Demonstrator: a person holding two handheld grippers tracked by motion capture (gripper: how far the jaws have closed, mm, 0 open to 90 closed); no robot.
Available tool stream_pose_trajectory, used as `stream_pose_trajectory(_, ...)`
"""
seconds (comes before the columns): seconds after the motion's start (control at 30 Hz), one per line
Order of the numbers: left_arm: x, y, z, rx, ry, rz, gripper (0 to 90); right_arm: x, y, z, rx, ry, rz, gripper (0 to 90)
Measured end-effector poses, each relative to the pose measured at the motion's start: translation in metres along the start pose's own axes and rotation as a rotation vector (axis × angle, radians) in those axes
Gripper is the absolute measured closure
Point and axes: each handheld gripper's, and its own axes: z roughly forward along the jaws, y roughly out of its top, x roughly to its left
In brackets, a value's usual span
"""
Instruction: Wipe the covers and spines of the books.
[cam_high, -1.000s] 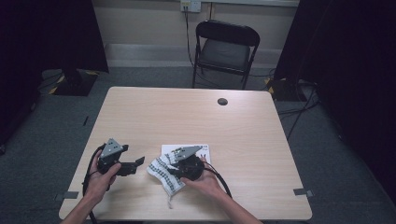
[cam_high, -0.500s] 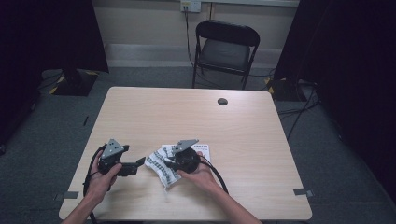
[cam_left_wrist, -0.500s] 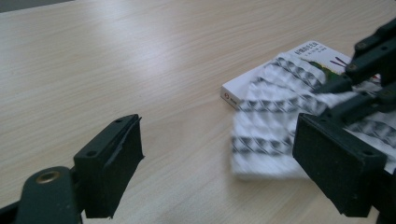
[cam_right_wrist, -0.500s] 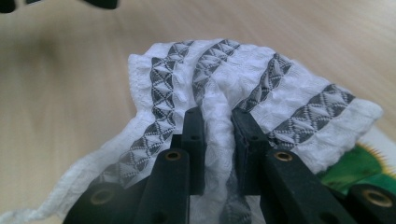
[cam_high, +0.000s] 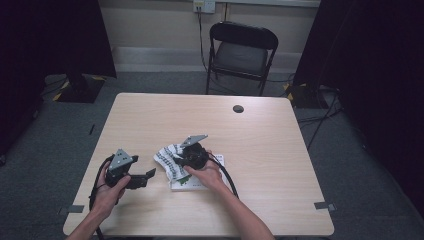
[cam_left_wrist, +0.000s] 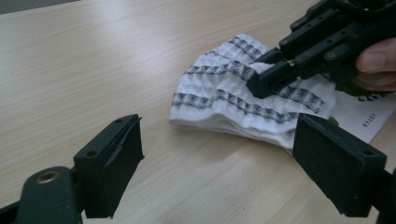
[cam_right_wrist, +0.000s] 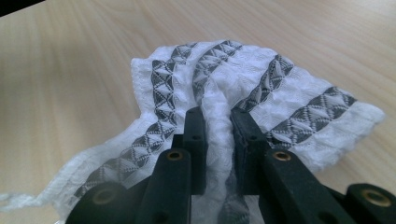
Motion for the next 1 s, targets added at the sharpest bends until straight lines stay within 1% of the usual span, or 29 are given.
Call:
stream_pose_trajectory(0.1, 0.000, 0.000, -0.001, 0.000, 0.003, -0.001, 15.7, -0.005, 0.004, 0.004, 0.005, -0.021, 0.001, 78.6)
stream_pose_trajectory(0.17, 0.001, 0.000, -0.001, 0.001, 0.003, 0.001, 15.7, -0.007, 0.008, 0.006, 0.010, -0.054, 0.005, 78.6)
stream_pose_trajectory(0.2, 0.001, 0.000, -0.001, -0.001, 0.004, -0.001, 15.7, -0.007, 0.009, 0.007, 0.014, -0.060, 0.011, 78.6)
stream_pose_trajectory(0.27, 0.002, 0.000, -0.001, -0.002, 0.010, -0.001, 15.7, -0.006, 0.013, 0.009, 0.022, -0.081, 0.003, 78.5)
stream_pose_trajectory(0.4, 0.002, 0.000, -0.001, -0.003, 0.010, 0.002, 15.7, -0.010, 0.016, 0.014, 0.014, -0.103, 0.023, 78.3)
stream_pose_trajectory(0.47, 0.002, 0.000, -0.001, -0.004, 0.005, -0.004, 15.7, -0.010, 0.016, 0.016, 0.005, -0.112, 0.021, 78.3)
stream_pose_trajectory(0.5, 0.002, 0.000, -0.001, -0.005, 0.002, -0.006, 15.7, -0.009, 0.015, 0.016, 0.000, -0.110, 0.027, 78.3)
stream_pose_trajectory(0.57, 0.003, 0.000, -0.001, -0.008, 0.002, -0.006, 15.7, -0.007, 0.014, 0.016, -0.004, -0.105, 0.015, 78.3)
stream_pose_trajectory(0.63, 0.003, 0.000, -0.002, -0.009, -0.002, -0.009, 15.7, -0.004, 0.012, 0.012, -0.003, -0.085, 0.003, 78.3)
stream_pose_trajectory(0.73, 0.003, 0.000, -0.002, -0.017, 0.001, -0.017, 15.7, 0.003, 0.008, 0.008, 0.001, -0.060, -0.026, 78.0)
stream_pose_trajectory(0.8, 0.004, 0.000, -0.002, -0.013, 0.005, -0.021, 15.7, 0.008, 0.005, 0.005, -0.014, -0.055, -0.036, 78.0)
stream_pose_trajectory(0.83, 0.004, 0.000, -0.002, -0.015, 0.006, -0.022, 15.7, 0.011, 0.004, 0.003, -0.012, -0.045, -0.050, 78.0)
stream_pose_trajectory(0.93, 0.004, 0.000, -0.002, -0.017, 0.004, -0.019, 15.7, 0.016, 0.002, 0.000, -0.008, -0.028, -0.060, 78.0)
stream_pose_trajectory(1.0, 0.004, 0.000, -0.002, -0.017, 0.005, -0.019, 15.7, 0.019, 0.000, -0.005, -0.021, -0.005, -0.060, 78.0)
